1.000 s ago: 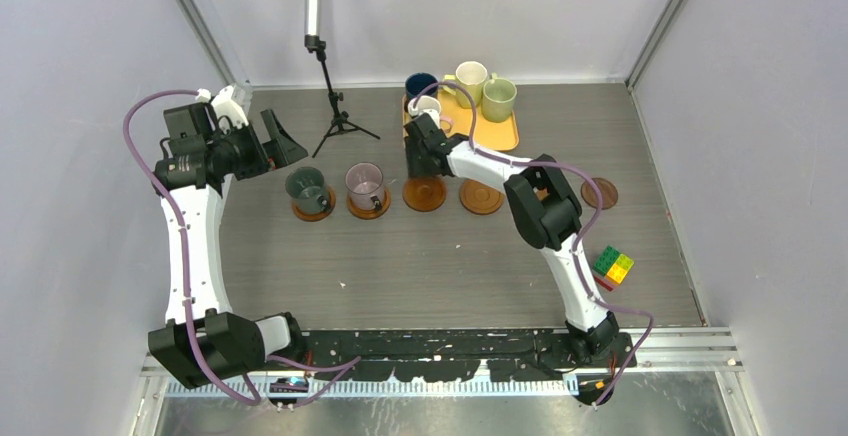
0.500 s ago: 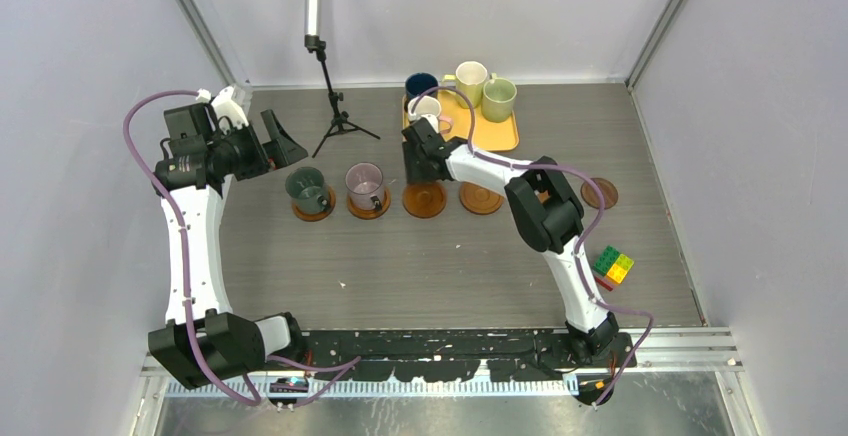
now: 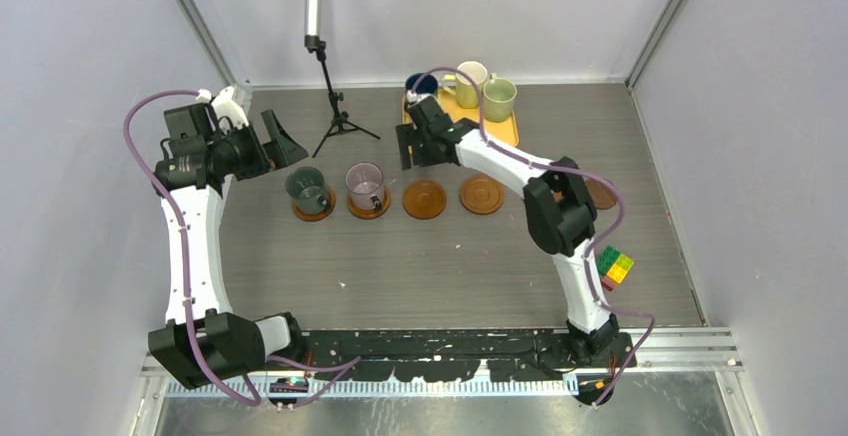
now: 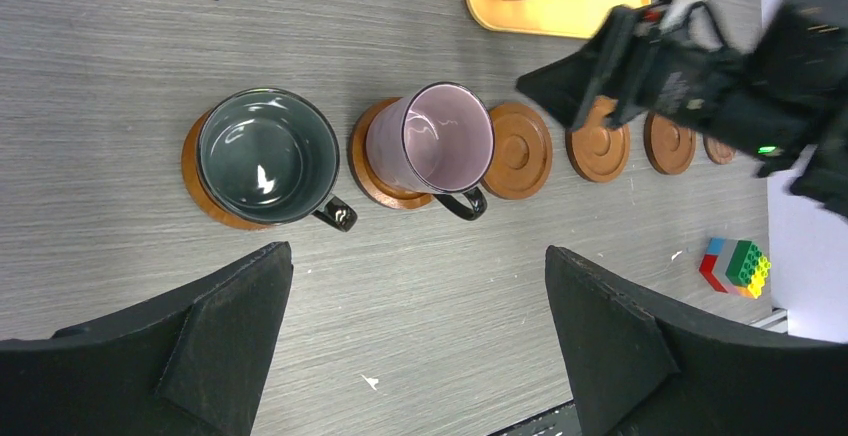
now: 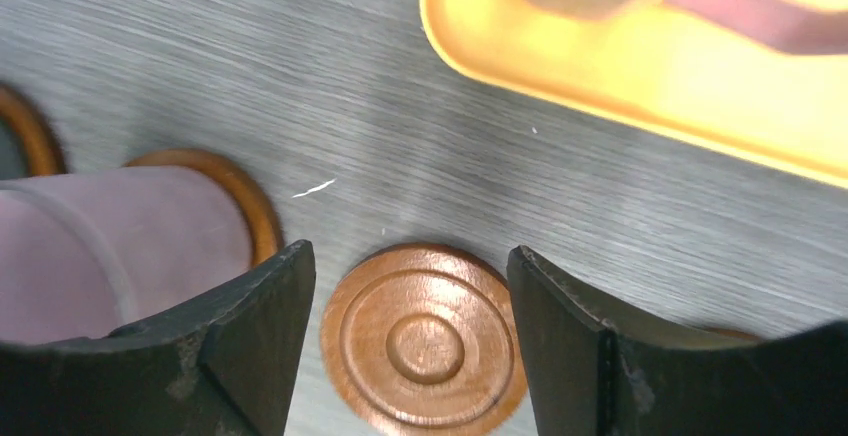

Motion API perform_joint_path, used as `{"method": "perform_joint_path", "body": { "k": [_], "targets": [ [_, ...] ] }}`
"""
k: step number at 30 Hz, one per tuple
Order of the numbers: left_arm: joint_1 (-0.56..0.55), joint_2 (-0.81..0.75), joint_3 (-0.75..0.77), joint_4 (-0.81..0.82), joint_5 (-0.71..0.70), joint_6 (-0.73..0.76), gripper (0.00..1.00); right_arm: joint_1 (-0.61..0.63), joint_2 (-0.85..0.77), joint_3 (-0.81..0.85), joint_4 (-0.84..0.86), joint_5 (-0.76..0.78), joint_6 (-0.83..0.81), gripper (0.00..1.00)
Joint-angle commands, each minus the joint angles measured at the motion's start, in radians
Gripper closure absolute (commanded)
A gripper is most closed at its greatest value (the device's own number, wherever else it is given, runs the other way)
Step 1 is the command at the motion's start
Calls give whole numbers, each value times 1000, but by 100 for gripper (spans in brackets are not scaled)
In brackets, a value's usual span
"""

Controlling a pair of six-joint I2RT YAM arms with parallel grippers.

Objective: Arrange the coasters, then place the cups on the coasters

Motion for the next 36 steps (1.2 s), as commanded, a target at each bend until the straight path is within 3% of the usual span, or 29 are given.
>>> {"method": "perform_joint_path", "body": {
  "k": [1, 8, 13, 18, 26, 36],
  "targets": [
    [0, -14, 14, 29, 37, 36, 0, -67, -211, 38, 0, -143, -97, 23],
    [0, -17, 10, 28, 68, 56, 0, -331, -323, -47, -14, -491, -140, 18],
    [0, -4, 7, 32, 83, 53, 0, -502, -286, -22, 1, -479, -172, 18],
    [0, -1, -3, 43, 84, 51, 0, -634, -166, 78, 108, -477, -73, 19],
    [0, 15, 3, 38, 60, 60, 0, -702, 78, 304, 204, -531, 89, 20],
    [1, 37, 1, 41, 26, 59, 0, -707, 241, 410, 363, -543, 207, 20]
  ]
}}
